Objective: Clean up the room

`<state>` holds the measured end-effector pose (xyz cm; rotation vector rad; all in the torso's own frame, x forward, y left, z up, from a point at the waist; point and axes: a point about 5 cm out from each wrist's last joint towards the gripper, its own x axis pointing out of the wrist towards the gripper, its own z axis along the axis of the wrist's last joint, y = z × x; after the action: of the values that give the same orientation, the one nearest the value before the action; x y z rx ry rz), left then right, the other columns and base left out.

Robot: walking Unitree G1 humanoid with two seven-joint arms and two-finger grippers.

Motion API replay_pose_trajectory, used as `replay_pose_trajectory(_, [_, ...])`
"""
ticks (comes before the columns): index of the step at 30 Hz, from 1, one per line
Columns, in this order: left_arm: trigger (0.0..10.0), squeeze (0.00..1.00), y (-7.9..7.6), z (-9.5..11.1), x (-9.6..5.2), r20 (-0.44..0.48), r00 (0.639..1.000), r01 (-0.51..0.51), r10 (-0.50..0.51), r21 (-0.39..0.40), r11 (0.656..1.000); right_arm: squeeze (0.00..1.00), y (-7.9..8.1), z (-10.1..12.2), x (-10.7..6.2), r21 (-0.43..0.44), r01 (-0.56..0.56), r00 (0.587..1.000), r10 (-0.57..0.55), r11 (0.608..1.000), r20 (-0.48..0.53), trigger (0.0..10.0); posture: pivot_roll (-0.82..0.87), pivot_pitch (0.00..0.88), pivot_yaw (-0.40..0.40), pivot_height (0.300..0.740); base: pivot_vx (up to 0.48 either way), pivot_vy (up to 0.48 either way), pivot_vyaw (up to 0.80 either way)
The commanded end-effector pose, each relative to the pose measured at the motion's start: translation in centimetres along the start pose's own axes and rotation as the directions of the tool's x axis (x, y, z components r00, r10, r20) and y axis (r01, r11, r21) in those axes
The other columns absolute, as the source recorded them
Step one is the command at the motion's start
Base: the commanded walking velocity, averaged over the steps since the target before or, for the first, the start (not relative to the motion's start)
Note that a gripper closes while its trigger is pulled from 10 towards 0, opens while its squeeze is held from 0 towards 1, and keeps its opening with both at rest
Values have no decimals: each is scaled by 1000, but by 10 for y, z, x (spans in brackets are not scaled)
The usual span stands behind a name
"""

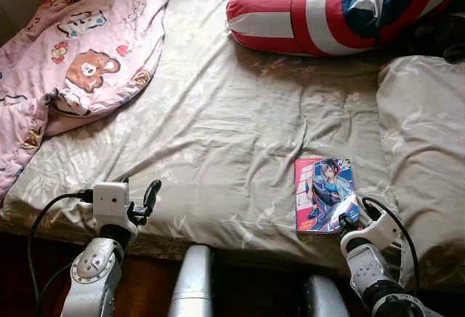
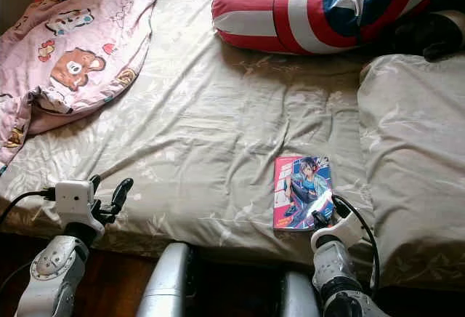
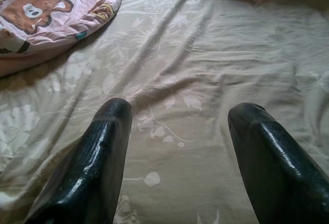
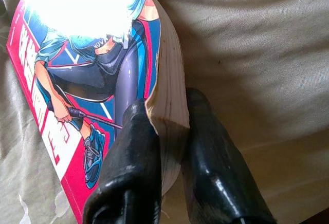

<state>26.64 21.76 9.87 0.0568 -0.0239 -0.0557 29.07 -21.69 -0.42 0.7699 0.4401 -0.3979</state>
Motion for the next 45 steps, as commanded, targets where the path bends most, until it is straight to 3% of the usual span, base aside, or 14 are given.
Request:
replay_pose_trajectory(1, [10000,0,3,-4,-5,-23,1000,-9,9,2,1000,0,-11,-11,-4,16,46,998,-45,999,-33,10000,247,260,92,627,0,0,0])
replay_pose_trajectory(7, [10000,0,3,-4,-5,-23,1000,-8,9,2,1000,8,-11,-12,-4,16,44,998,-43,999,-34,10000,248,260,92,627,0,0,0])
replay_pose_trajectory(8, [10000,0,3,-4,-5,-25,1000,-7,7,5,1000,1000,-12,-17,-5,18,50,998,-49,999,-47,10000,247,262,87,627,0,0,0])
replay_pose_trajectory(13, [10000,0,2,-5,-4,-28,1000,-4,4,9,1000,1000,-16,-23,-7,17,72,996,-71,997,-62,10000,248,259,87,627,0,0,0])
replay_pose_trajectory(14, [10000,0,2,-5,-4,-28,1000,-4,4,9,1000,0,-16,-23,-7,15,74,995,-73,997,-63,10000,248,259,87,627,0,0,0])
replay_pose_trajectory(21, [10000,0,2,-4,-4,-27,1000,-4,4,9,1000,0,-18,-22,-8,20,82,995,-81,996,-61,10000,246,259,86,627,0,0,0])
replay_pose_trajectory(22, [10000,0,2,-4,-4,-27,1000,-4,4,9,1000,224,-18,-22,-8,24,81,995,-80,996,-60,10000,246,259,86,627,0,0,0])
replay_pose_trajectory(23, [10000,0,2,-4,-4,-27,1000,-4,4,9,1000,224,-18,-22,-8,26,81,995,-79,996,-60,10000,246,259,86,627,0,0,0])
replay_pose_trajectory(24, [10000,0,2,-4,-4,-26,1000,-4,4,9,1000,741,-18,-22,-8,23,83,995,-81,996,-59,10000,246,259,86,627,0,0,0])
replay_pose_trajectory(29, [10000,0,2,-4,-3,-26,1000,-3,3,9,1000,780,-19,-20,-8,15,95,994,-94,995,-50,10000,245,258,86,627,0,0,0])
replay_pose_trajectory(32, [10000,0,1,-4,-3,-25,1000,-3,3,8,1000,906,-23,-17,-8,10,107,994,-107,994,-39,10000,243,256,85,627,0,0,0])
replay_pose_trajectory(45, [10000,0,-4,-6,2,-21,1000,-1,0,-9,1000,882,-31,-7,-9,-25,120,992,-119,993,31,10000,207,244,66,627,0,0,0])
